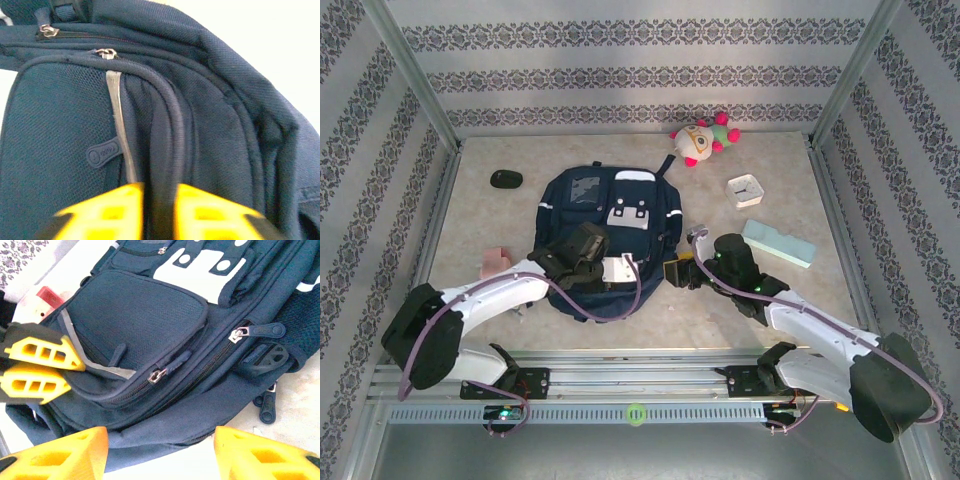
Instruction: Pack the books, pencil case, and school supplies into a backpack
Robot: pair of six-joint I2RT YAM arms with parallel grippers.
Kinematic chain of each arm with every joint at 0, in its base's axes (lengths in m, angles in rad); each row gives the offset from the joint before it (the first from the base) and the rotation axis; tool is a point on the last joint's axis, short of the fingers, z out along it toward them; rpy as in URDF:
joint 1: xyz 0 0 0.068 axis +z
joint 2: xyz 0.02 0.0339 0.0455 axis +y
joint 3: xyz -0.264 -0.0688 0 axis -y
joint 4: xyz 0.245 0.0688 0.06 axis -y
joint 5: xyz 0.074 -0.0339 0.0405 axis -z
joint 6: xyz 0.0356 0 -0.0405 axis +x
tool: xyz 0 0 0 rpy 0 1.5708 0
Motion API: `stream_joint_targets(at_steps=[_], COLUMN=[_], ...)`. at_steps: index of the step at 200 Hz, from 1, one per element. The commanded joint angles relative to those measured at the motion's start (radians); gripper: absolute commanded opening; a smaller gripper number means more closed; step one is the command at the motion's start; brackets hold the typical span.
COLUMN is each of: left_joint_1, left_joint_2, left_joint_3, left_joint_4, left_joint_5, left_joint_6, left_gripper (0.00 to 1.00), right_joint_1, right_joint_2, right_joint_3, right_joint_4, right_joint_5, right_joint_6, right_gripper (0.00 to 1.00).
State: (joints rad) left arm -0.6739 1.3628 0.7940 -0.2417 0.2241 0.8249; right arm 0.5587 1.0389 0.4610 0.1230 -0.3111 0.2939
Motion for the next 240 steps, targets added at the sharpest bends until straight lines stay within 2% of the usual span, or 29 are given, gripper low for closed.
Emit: stream_joint_targets(at_steps=[1, 30, 59, 99, 126, 154, 200, 240], left_joint_1=[0.015, 0.058, 0.11, 0.156, 0.164, 0.166, 0.168, 0.166], left_joint_2=[-0.091, -0.206, -0.298, -0.356, -0.353, -0.34, -0.336, -0.327], left_joint_3=[-0.016, -0.053, -0.073, -0.061, -0.05, -0.049, -0.049, -0.053], left_joint_4=[0.069, 0.083, 0.105, 0.121, 0.109, 0.104, 0.109, 0.117], left_joint_5=[0.03, 0.158, 0.233, 0.3, 0.318, 0.336, 0.352, 0.336], left_joint_6=[-0.095, -0.168, -0.225, -0.24, -0.213, -0.202, -0.206, -0.208], left_gripper=[0.0, 0.0, 0.0, 0.0, 0.0, 0.0, 0.0, 0.0], right_joint_1=[-0.03, -0.145, -0.218, -0.23, -0.233, -0.235, -0.244, -0.246], right_joint_2=[-0.026, 0.003, 0.117, 0.346, 0.498, 0.629, 0.777, 0.826], right_joint_3=[0.01, 0.106, 0.251, 0.496, 0.629, 0.733, 0.856, 0.929], right_joint_4=[0.014, -0.034, -0.207, -0.581, -0.753, -0.832, -0.865, -0.97], right_joint_5=[-0.028, -0.203, -0.403, -0.386, -0.321, -0.338, -0.39, -0.511], right_joint_6=[-0.052, -0.193, -0.514, -0.975, -1.191, -1.311, -1.372, -1.422], right_gripper=[0.59, 0.59, 0.58, 0.57, 0.58, 0.59, 0.58, 0.49])
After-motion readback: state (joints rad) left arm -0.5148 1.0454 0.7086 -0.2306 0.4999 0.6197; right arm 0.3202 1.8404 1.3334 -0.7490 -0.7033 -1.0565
